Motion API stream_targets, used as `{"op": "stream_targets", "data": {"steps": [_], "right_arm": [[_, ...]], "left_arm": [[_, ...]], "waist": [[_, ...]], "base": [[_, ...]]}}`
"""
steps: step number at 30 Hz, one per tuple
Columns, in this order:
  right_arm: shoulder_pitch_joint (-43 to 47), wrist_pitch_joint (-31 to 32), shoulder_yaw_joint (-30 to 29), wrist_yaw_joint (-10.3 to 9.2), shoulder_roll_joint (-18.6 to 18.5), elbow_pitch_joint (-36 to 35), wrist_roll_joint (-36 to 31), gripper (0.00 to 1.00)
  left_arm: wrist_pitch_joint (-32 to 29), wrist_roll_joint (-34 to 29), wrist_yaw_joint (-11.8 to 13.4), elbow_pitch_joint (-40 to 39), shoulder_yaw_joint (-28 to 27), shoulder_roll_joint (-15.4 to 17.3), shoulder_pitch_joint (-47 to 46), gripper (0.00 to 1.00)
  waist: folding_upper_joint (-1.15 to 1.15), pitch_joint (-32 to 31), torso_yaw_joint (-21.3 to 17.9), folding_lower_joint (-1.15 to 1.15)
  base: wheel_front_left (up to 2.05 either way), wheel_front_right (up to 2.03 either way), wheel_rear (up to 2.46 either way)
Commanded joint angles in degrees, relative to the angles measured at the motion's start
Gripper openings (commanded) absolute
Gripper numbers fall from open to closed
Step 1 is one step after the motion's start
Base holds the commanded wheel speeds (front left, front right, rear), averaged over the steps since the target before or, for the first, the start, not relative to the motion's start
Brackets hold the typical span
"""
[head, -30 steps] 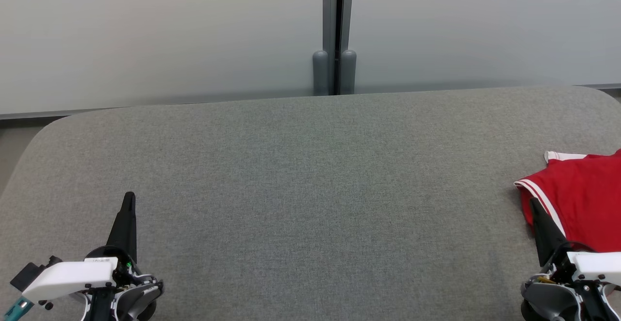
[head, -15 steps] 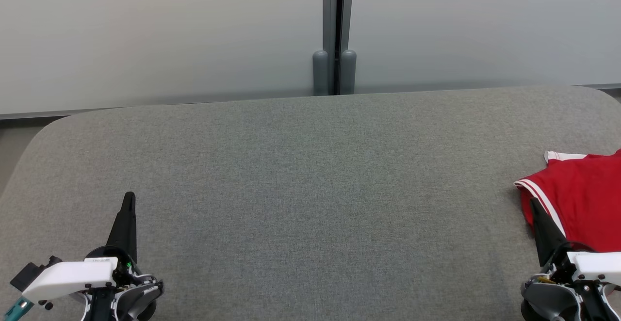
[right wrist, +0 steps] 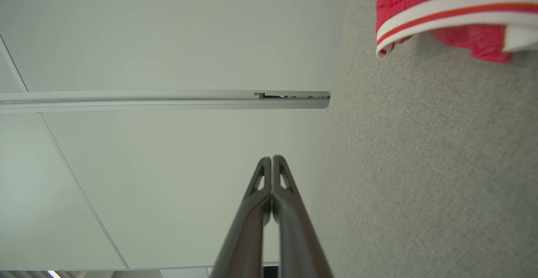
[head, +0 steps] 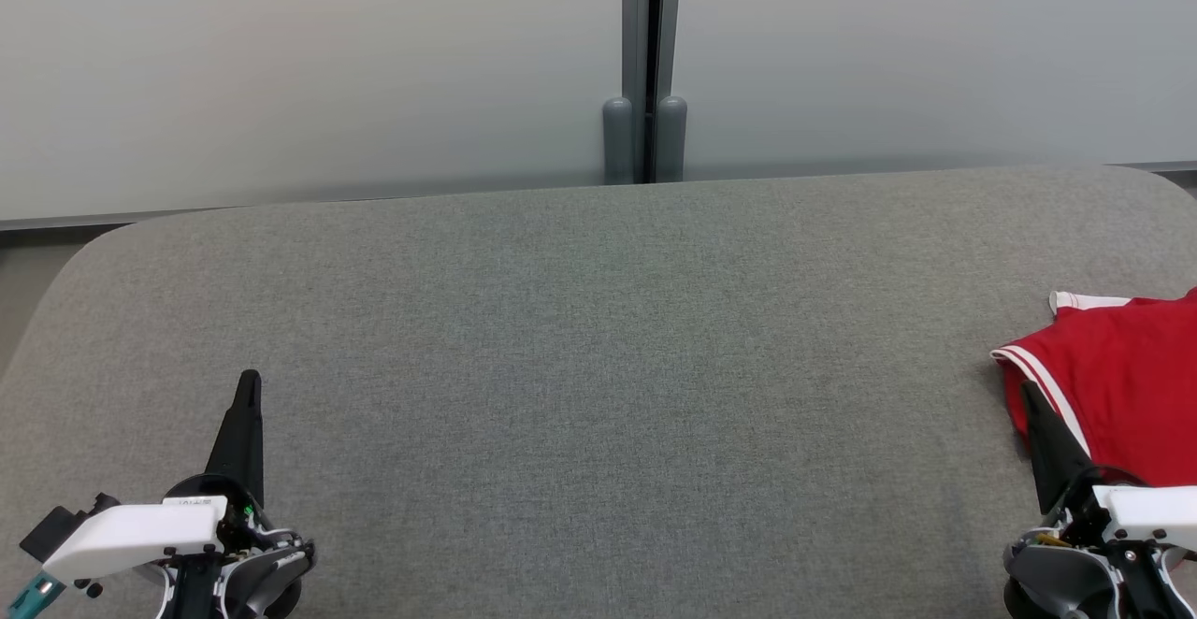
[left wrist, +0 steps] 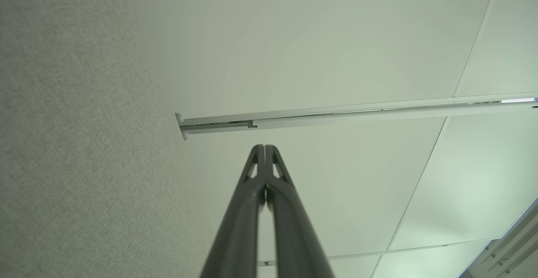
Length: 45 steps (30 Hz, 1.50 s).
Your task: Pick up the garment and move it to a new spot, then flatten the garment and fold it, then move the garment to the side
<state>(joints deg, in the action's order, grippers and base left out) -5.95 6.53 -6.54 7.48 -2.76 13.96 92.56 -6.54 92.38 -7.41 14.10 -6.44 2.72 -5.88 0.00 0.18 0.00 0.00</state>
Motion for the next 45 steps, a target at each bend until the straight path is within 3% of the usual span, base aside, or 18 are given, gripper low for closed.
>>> {"op": "stream_targets", "data": {"steps": [1,45], "right_arm": [[-0.5,0.2,-0.2,0.02,-0.2,0.1,-0.3,0.0],[-0.5,0.2,-0.2,0.02,-0.2,0.1,-0.3,0.0]], "left_arm": [[-0.2,0.1,-0.2,0.0,-0.2,0.3,-0.8,0.0],[-0.2,0.1,-0.2,0.0,-0.2,0.3,-0.8,0.0]], "waist": [[0.0,0.0,0.0,0.0],[0.0,0.0,0.0,0.0]], "base": [[0.0,0.0,0.0],[0.0,0.0,0.0]]}}
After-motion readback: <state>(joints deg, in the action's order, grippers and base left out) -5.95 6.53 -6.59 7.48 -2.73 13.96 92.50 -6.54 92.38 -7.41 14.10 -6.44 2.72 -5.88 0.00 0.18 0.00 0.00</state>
